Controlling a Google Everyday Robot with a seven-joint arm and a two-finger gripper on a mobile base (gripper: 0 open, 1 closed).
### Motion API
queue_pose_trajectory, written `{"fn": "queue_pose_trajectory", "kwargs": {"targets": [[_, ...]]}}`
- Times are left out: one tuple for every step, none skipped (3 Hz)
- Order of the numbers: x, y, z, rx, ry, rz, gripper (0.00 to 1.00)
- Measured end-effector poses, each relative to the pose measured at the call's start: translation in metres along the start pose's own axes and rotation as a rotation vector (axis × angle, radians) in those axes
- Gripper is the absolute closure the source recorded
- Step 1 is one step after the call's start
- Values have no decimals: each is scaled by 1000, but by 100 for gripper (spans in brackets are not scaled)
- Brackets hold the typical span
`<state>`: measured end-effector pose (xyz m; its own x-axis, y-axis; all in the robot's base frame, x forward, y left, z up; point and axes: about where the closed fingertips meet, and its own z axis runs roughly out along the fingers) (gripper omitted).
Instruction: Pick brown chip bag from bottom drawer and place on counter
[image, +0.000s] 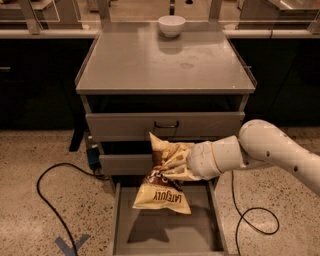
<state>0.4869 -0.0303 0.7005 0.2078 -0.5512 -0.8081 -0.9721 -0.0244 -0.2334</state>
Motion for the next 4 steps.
{"fn": "queue_pose_trajectory", "kwargs": {"targets": [[0, 0, 0, 0, 0, 0, 100], [-37, -21, -35, 30, 1, -35, 100], [-107, -48, -97, 65, -79, -102, 100], [-163, -69, -143, 56, -188, -160, 100]]}}
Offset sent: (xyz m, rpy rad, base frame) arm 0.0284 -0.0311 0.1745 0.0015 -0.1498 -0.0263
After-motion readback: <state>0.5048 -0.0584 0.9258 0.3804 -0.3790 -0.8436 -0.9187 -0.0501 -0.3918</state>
